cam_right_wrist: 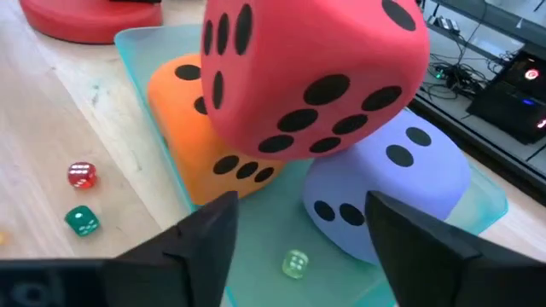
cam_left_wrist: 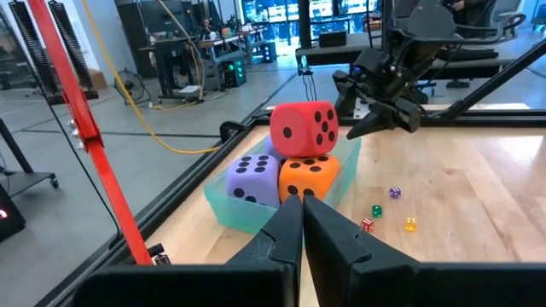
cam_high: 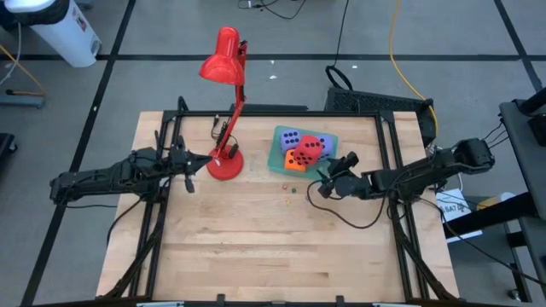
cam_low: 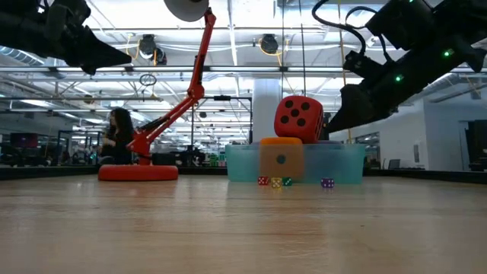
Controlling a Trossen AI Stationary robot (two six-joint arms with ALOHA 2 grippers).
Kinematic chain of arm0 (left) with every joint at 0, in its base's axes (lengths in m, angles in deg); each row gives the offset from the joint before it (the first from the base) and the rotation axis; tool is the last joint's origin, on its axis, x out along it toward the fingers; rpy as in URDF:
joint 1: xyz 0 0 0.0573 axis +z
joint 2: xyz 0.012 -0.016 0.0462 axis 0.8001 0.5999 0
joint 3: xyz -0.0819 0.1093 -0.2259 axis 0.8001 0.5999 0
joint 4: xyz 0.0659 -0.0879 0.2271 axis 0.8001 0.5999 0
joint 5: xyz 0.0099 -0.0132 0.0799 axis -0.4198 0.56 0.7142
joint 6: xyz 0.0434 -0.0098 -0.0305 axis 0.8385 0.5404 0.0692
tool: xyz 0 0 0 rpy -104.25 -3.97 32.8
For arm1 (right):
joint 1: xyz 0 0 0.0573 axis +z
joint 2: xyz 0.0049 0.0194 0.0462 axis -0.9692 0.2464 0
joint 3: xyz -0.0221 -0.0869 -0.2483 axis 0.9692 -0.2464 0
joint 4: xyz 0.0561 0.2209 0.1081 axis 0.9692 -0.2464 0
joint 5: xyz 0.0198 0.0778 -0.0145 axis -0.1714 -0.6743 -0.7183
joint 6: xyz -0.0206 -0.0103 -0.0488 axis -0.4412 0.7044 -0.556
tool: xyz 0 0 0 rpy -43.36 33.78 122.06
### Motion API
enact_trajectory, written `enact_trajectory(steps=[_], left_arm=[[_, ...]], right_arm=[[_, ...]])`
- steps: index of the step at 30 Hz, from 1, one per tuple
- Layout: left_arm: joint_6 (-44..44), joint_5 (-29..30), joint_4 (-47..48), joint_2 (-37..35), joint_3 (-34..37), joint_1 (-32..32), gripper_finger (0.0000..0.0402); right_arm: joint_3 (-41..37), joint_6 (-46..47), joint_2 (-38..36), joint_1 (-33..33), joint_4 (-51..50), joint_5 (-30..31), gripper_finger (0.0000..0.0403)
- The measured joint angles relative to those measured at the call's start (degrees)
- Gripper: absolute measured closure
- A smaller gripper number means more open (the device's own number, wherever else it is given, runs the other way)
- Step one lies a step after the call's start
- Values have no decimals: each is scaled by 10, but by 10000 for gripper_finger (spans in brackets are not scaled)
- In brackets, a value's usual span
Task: Pick & Place Dice
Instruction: Put the small purple dice into the green bin
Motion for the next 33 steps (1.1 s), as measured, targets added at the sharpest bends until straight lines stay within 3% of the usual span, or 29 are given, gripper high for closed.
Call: enact_trajectory(steps=[4,8,13,18,24,27,33], left_arm=[[2,0,0,0,0,0,376],[3,0,0,0,0,0,376],[5,0,-1,0,0,0,376],[4,0,-1,0,0,0,376],[-2,0,-19,0,0,0,376],[-13,0,-21,0,0,0,376],[-13,1,-19,0,0,0,376]], right_arm=[[0,2,-11,13,29,0,136],[0,-68,-25,57,119,-1,157],[0,-146,-28,102,187,0,228],[-14,-123,-15,132,189,-2,319],[-56,-80,19,139,202,-91,396],[-64,-55,47,151,221,-106,393],[-64,-62,119,157,289,-104,348]])
